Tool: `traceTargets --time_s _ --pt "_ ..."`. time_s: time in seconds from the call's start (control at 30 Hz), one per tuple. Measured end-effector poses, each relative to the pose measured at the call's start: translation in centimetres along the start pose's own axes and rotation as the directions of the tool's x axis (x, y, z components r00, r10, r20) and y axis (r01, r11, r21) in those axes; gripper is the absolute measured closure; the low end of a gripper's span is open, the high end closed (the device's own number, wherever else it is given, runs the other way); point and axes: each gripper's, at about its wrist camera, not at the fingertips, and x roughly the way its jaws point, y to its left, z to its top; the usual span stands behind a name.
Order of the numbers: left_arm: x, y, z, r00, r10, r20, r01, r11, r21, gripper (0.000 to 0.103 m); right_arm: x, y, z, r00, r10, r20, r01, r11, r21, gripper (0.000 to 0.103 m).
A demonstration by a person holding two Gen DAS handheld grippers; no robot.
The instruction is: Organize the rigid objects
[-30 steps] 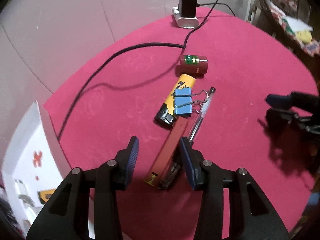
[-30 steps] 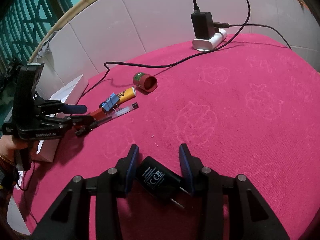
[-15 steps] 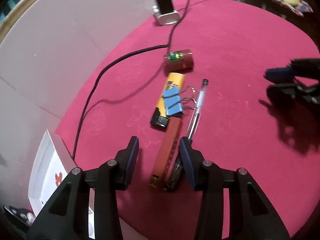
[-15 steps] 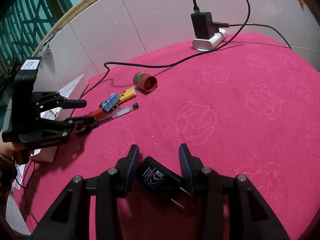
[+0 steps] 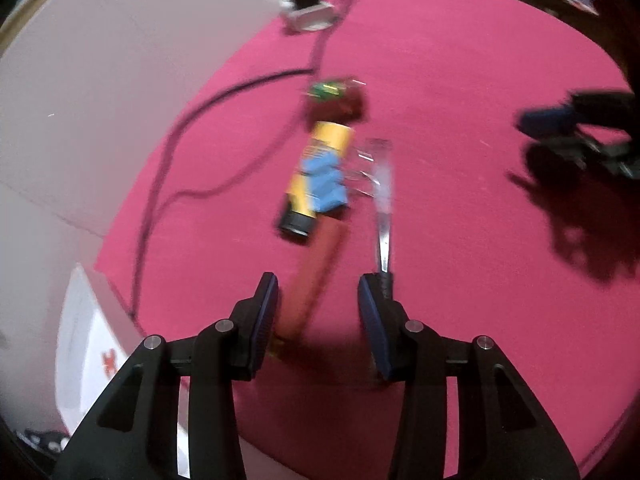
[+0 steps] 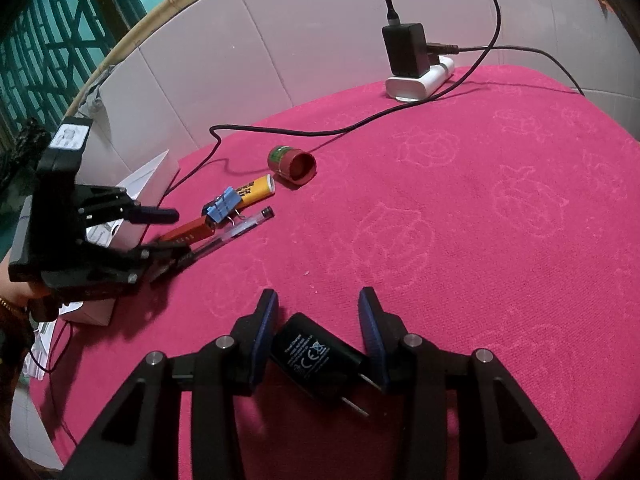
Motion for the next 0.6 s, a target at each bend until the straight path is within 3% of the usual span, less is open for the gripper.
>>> traceTargets --time_s 0.07,0.33,0.43,0.5,0.6 --pt "0.1 -0.8 0.2 1.0 0.022 0.016 -0.022 1.0 0.022 0.061 0.0 0.6 -0.1 1.0 -0.001 -0.009 0.001 1.0 -0.028 0.061" --pt "0.2 0.0 -0.2 0.999 -0.006 0.037 0.008 0.998 -0.065 0.062 -0.2 1.1 -0.4 1.0 -0.011 -0.02 0.01 0.998 -0.063 0.06" --pt "0.2 0.1 -0.4 0.999 -0.016 0.043 0.019 0.996 -0.087 0.065 -0.7 1.1 -0.9 1.0 -0.006 -0.025 0.004 0.996 -0.086 0.052" --pt "0.1 0.3 -0.8 0.998 -0.032 0.051 0.037 0.993 -0.11 0.066 -1.0 1.3 -1.2 1.0 -0.015 -0.027 0.012 0.994 -0.109 0.041" --pt "-0.2 0.7 -1.2 0.997 -0.057 0.06 0.065 0.988 -0.143 0.066 -1.2 2.0 -1.6 0.998 -0.048 -0.032 0.043 0.987 -0.153 0.036"
